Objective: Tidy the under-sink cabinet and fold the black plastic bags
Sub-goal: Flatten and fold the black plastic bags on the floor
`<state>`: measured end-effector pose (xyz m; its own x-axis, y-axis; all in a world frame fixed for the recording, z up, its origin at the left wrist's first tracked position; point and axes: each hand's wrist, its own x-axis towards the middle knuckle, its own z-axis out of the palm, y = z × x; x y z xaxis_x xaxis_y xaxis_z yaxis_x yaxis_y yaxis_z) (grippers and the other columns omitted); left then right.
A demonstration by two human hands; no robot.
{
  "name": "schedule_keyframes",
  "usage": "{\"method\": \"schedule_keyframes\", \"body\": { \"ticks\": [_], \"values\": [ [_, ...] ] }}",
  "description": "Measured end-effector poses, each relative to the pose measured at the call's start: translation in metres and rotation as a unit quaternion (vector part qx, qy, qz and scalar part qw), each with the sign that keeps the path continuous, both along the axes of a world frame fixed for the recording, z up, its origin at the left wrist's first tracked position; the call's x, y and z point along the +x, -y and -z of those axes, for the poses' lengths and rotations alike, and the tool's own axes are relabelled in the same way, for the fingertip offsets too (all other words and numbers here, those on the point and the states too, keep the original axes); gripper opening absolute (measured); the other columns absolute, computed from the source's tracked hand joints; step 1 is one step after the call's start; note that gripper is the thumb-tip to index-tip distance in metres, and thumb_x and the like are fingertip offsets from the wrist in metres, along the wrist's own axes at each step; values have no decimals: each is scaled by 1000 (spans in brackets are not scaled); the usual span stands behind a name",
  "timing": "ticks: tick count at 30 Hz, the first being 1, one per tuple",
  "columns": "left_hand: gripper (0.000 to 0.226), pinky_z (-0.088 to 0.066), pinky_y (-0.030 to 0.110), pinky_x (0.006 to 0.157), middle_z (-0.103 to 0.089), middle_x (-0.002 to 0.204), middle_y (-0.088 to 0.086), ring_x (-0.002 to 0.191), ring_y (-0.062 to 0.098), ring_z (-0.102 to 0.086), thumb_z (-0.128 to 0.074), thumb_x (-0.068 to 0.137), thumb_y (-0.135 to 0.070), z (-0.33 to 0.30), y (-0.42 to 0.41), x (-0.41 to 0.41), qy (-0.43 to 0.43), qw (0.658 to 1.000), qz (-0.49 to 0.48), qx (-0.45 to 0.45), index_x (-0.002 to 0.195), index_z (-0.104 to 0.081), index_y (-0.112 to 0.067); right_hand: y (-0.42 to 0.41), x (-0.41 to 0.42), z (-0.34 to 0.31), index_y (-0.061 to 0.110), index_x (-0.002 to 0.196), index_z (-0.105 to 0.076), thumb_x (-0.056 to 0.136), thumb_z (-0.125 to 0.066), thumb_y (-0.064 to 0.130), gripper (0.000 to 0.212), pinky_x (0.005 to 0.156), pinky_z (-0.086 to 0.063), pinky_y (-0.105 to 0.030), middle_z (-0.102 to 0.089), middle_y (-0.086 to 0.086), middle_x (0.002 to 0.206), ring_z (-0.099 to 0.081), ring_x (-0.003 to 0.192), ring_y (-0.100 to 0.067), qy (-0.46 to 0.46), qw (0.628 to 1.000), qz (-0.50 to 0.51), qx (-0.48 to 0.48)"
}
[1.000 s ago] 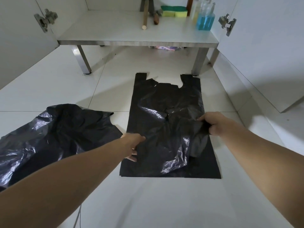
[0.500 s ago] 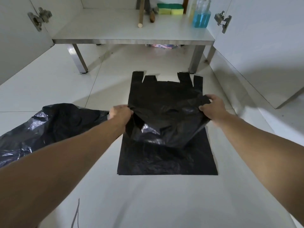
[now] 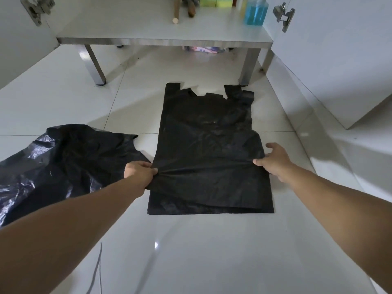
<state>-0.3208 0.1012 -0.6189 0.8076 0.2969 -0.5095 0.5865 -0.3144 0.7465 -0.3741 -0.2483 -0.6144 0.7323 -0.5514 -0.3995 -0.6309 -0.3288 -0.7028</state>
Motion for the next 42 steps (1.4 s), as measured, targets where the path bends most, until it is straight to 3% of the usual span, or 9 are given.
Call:
{"method": "schedule_keyframes", "body": {
  "ticks": [3,7,12,22,26,31,34,38,42],
  "values": [
    [16,-51,29,65,-66,87,9,69,20,-59,-81,76,-8,4,-2,-2,-21,999,34,27,86,-68,-11,1,-2,11,15,144,-40,81,-77,13,73,98,-49,-40,-62,-12,115,-59,112,-31,22,997,18,-67],
    [20,-44,24,49,-63,71,8,51,20,-53,-84,72,-8,9,-6,-7,-48,994,79,57,79,-65,-8,-3,-3,22,16,144,-37,84,-74,11,71,96,-45,-33,-58,-12,124,-57,115,-30,6,998,22,-59],
    [21,-46,26,51,-65,72,12,54,21,-55,-84,69,-3,12,-9,-7,-38,990,108,88,79,-66,-4,-5,3,27,16,143,-39,83,-77,12,71,99,-46,-34,-62,-12,121,-58,113,-30,12,995,-1,-101],
    [28,-59,39,78,-70,88,12,82,30,-69,-89,63,-10,23,-10,-5,-20,979,136,153,74,-64,-15,-10,8,32,14,145,-36,88,-71,23,68,95,-48,-36,-61,-13,124,-58,115,-33,-5,989,-17,-144],
    [31,-56,36,77,-67,99,7,84,27,-65,-86,66,-16,23,-9,-5,-18,969,159,188,88,-65,-15,-10,5,30,13,145,-35,87,-72,18,69,90,-48,-36,-61,-13,117,-59,111,-34,-16,987,-24,-160],
    [55,-42,43,96,-50,128,10,120,31,-46,-70,77,-37,20,6,-7,137,873,275,378,124,-54,-13,-21,9,22,11,140,-35,77,-75,16,74,88,-49,-41,-53,-11,123,-54,114,-34,-53,964,-60,-254],
    [62,-30,44,111,-42,142,10,131,30,-37,-59,86,-46,22,23,-4,218,814,363,398,137,-44,-14,-34,17,21,13,139,-38,79,-72,25,70,98,-44,-45,-47,-12,136,-45,124,-35,-12,930,-157,-331],
    [69,-5,45,121,-8,162,7,149,25,-5,-37,97,-52,35,44,0,225,759,466,396,153,-18,-17,-56,26,30,20,149,-32,95,-54,35,60,118,-24,-46,-29,-6,156,-23,145,-31,23,885,-300,-357],
    [73,1,47,121,9,163,5,150,23,10,-21,97,-59,48,59,8,225,711,522,415,155,-4,-17,-70,34,50,31,155,-13,100,-29,53,61,121,-2,-52,2,1,165,7,151,-28,-23,840,-394,-373]
  ]
}}
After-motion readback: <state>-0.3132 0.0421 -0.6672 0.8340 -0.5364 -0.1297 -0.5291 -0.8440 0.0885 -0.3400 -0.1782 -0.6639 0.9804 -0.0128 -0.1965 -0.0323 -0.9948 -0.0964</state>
